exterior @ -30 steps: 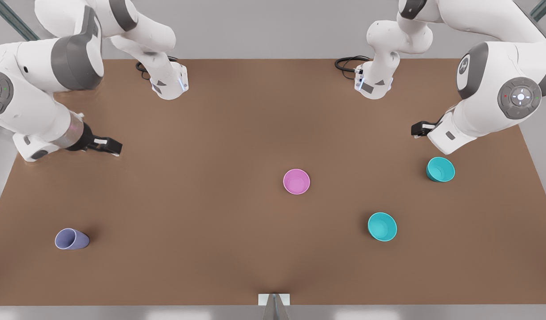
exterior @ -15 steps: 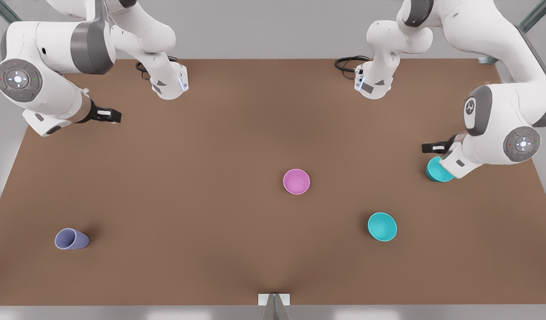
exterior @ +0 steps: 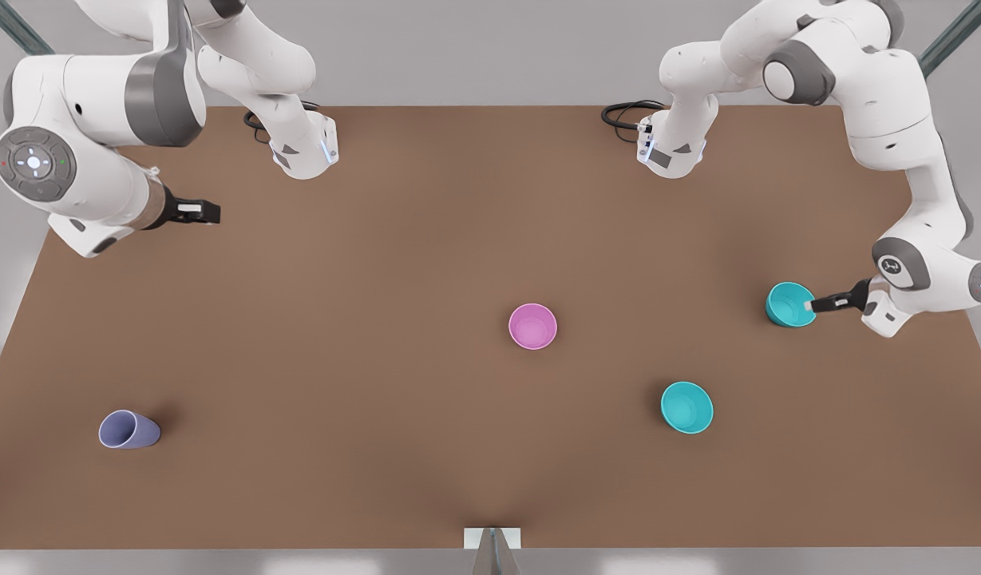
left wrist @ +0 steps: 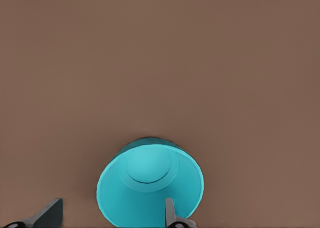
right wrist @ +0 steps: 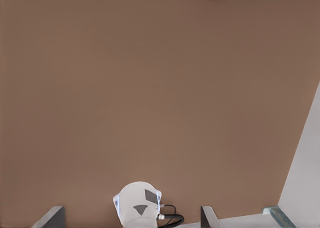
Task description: Stack the blue bowl on the pink bowl
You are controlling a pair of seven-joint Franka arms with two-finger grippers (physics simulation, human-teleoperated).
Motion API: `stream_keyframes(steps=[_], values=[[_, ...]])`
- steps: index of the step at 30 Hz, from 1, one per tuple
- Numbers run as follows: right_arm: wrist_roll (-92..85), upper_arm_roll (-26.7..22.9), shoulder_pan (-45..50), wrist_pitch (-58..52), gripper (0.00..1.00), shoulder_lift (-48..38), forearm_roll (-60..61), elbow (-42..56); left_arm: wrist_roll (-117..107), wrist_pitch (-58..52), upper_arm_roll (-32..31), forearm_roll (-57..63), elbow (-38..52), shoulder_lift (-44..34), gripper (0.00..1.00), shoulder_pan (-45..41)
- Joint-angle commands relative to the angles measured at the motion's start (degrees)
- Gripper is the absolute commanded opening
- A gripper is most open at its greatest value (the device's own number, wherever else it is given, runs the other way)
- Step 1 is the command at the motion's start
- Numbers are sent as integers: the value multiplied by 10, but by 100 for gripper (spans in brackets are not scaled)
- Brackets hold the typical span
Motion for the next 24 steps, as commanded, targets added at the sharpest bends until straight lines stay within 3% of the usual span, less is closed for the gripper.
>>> stream_keyframes(steps=[1,7,8,9,10,11,19,22,24], values=[[-26,0,0,0,100,0,1,0,346,108,0,-15,-8,15,100,3],[-27,-1,-1,1,100,4,6,-1,343,104,-2,-40,-45,29,100,2],[-27,-1,-1,1,100,4,6,-1,343,104,-3,-51,-50,33,84,2],[-27,-1,-1,1,100,4,7,-1,342,104,-4,-52,-49,33,46,2],[-27,-1,-1,1,100,4,6,-1,334,104,-5,-56,-49,33,29,2],[-28,-1,-2,0,100,4,6,-1,320,93,-6,-56,-49,33,22,2],[-34,-3,-16,23,100,4,15,3,208,36,-15,-55,-45,-12,21,-17],[-37,-3,-11,136,100,6,-3,-1,-44,-39,-37,-78,-23,-54,21,-167],[-38,-4,-18,154,100,6,-4,0,-219,-96,-87,-81,65,-38,21,-217]])
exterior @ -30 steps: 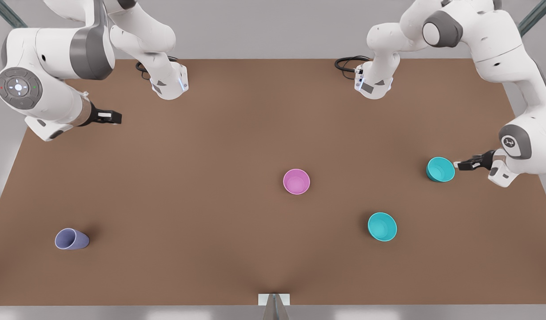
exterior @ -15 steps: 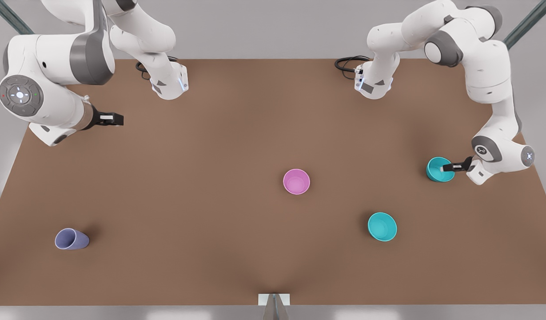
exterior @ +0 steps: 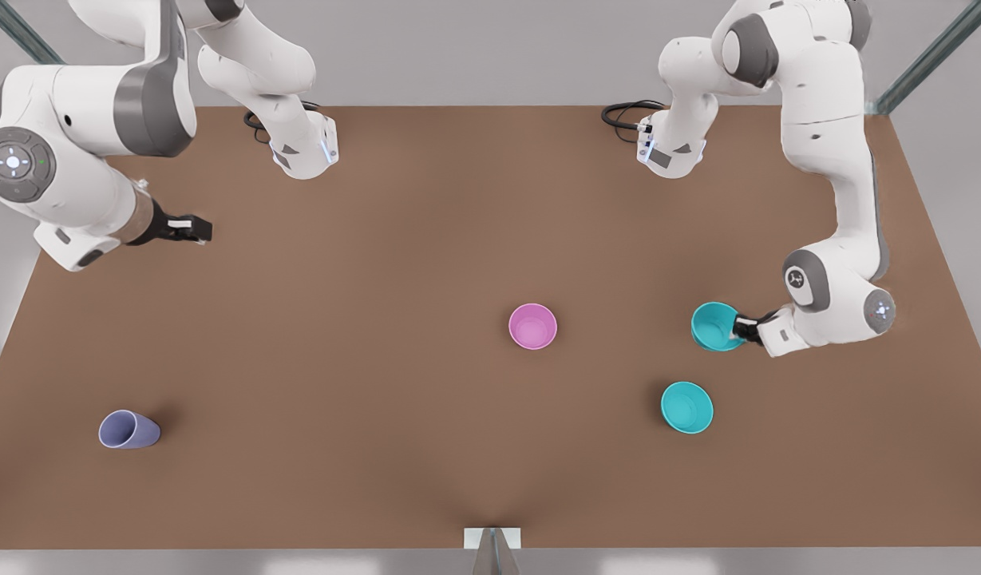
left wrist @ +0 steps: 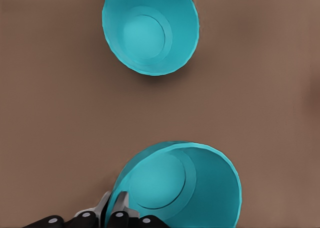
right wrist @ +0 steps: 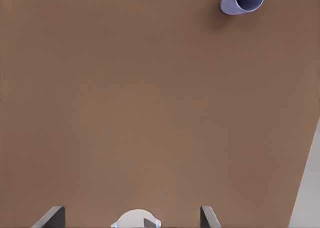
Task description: Stack the blue bowl on the pink bowl
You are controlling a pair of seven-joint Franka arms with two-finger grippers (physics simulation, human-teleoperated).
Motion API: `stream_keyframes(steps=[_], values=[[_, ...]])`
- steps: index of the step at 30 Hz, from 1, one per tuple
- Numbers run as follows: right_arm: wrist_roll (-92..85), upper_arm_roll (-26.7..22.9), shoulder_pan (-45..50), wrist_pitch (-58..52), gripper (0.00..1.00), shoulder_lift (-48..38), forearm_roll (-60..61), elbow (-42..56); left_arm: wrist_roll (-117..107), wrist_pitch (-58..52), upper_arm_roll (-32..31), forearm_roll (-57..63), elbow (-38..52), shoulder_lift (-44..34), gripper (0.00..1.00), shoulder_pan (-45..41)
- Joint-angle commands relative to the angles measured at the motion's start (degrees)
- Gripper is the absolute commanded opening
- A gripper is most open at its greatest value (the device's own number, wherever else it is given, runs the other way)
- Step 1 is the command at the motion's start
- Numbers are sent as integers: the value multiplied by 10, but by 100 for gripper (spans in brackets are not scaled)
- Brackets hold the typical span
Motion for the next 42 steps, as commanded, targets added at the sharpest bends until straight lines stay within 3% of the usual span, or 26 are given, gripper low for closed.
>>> stream_keyframes(steps=[1,3,5,8,14,19,25,42], values=[[-15,0,-17,75,100,0,-7,-1,-449,-109,-57,-13,78,27,21,-26],[-17,-3,-16,75,100,0,-8,6,-641,-108,-147,-11,189,102,21,-27],[-17,-41,9,74,100,-5,-15,10,-737,-94,-162,-11,230,139,21,-58],[-16,-43,18,123,100,-44,-17,-46,-842,-64,-170,-13,274,175,21,-79],[-19,-43,-35,195,100,-29,14,-58,-860,-70,-200,-10,256,168,21,-103],[-19,-44,-36,194,100,-30,14,-60,-864,-74,-200,-2,222,161,21,-130],[-19,-44,-39,210,100,-14,14,-59,-845,-4,-199,9,162,136,21,-128],[-23,-44,-40,212,100,-11,14,-59,-821,-5,-191,9,122,113,21,-125]])
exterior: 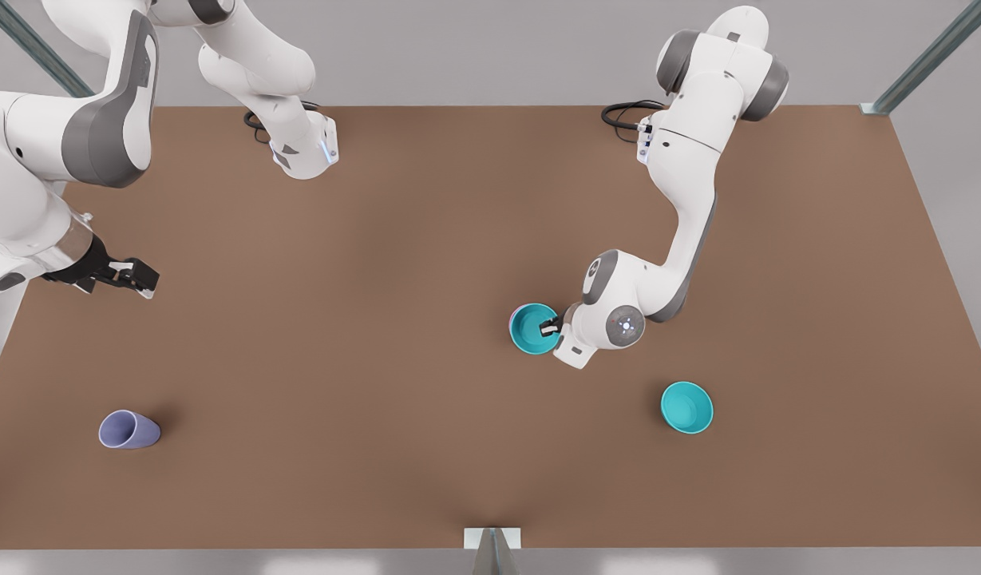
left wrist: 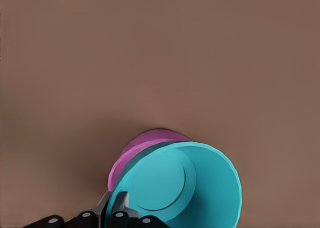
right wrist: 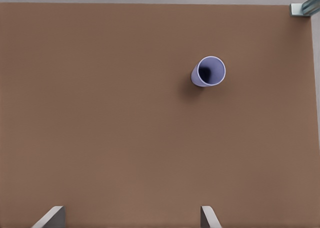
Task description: Stack the blue bowl on the pink bowl
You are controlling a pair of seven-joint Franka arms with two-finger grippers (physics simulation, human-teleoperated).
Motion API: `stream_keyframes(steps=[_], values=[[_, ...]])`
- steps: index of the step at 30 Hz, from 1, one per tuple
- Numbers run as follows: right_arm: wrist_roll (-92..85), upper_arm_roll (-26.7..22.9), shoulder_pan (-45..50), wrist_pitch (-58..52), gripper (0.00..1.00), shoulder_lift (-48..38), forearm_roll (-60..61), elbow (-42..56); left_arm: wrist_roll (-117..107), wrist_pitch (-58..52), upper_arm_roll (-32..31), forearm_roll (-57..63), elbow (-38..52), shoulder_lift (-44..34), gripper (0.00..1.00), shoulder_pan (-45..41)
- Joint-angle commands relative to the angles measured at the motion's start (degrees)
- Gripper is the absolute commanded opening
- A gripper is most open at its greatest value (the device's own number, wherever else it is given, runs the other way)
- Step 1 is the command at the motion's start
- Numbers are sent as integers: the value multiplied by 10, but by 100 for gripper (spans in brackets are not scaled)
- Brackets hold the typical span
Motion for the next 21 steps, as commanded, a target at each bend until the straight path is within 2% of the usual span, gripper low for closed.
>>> stream_keyframes(steps=[1,8,9,10,12,13,14,15,16,17,18,19,20,21], values=[[-5,0,0,2,100,-1,0,0,-69,0,0,-2,0,-1,21,-1],[-5,1,-4,2,100,-1,1,0,-69,-5,-3,-2,-12,-5,21,-2],[-5,0,-4,1,100,0,0,0,-69,-5,-3,-2,-12,-5,82,-2],[-5,1,-4,2,100,0,1,0,-69,-6,-4,-2,-12,-5,100,-2],[-5,1,-4,2,100,2,0,0,-67,-25,1,-2,-9,-28,100,1],[-5,1,-4,2,100,3,0,0,-10,-131,54,16,14,-74,100,1],[-5,1,-4,2,100,3,0,1,141,-325,180,59,96,-122,100,2],[-5,1,-4,2,100,3,0,1,246,-434,241,116,195,-125,100,3],[-5,1,-4,2,100,2,0,1,305,-472,294,126,233,-126,100,2],[-5,1,-4,2,100,3,1,0,348,-480,315,127,253,-133,100,2],[-5,1,-4,1,100,3,1,0,346,-475,307,126,250,-164,100,16],[-5,1,-4,1,100,2,1,0,345,-469,139,175,231,-209,100,147],[-5,1,-4,1,100,3,1,0,342,-424,11,248,184,-255,100,217],[-5,1,-4,1,100,2,1,0,340,-380,10,243,132,-291,100,218]])
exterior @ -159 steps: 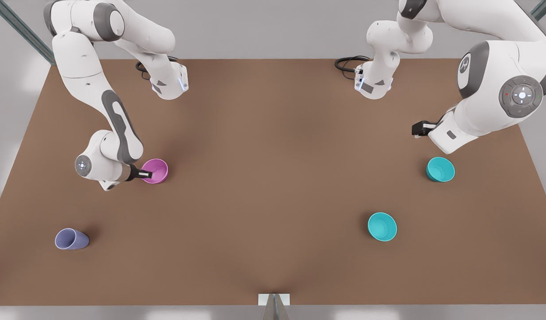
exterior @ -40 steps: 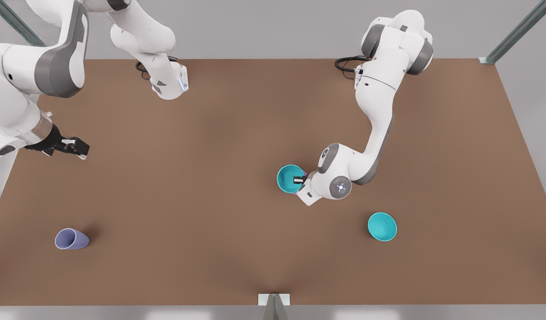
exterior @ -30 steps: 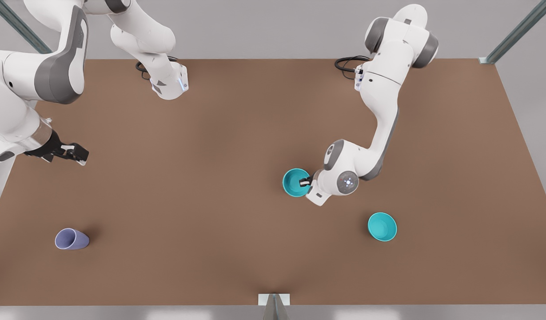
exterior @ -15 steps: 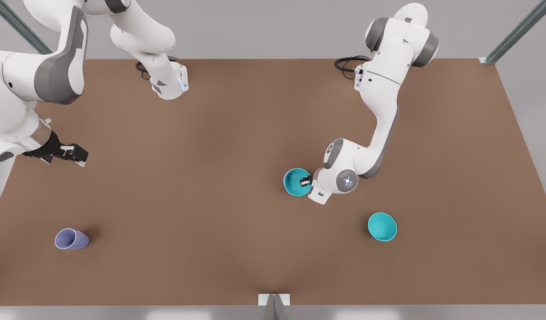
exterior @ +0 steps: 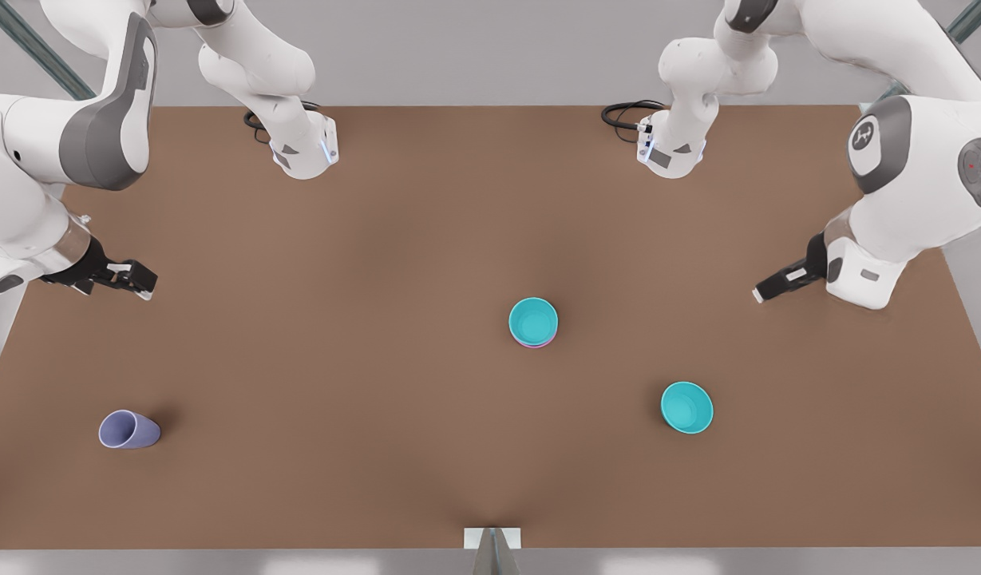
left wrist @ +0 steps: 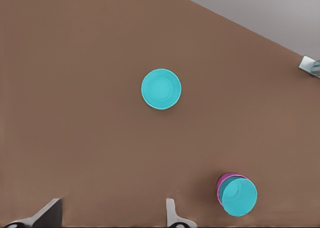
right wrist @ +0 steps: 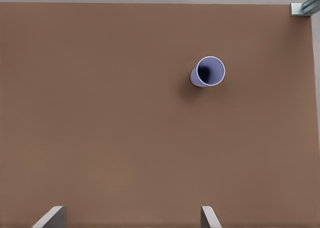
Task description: Stack the blue bowl on the pink bowl
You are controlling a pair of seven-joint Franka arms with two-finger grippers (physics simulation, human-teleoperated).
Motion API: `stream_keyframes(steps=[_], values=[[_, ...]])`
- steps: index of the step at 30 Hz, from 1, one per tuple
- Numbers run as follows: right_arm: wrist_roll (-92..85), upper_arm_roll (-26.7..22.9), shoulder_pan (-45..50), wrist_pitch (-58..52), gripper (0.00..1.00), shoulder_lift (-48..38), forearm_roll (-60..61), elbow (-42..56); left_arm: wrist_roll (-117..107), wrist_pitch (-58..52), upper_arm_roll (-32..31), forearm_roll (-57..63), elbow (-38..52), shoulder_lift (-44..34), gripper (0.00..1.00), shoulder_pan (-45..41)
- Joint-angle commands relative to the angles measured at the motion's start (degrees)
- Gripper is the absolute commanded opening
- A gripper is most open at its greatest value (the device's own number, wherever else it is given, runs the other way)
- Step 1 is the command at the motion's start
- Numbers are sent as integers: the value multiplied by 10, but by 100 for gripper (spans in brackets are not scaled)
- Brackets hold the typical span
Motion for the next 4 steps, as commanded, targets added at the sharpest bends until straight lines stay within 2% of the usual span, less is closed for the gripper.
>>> stream_keyframes(steps=[1,4], values=[[-1,0,0,0,100,-1,0,1,239,-65,-36,68,-18,-22,100,21],[-1,0,-1,0,100,-1,0,1,240,-106,-38,67,6,-8,100,21]])
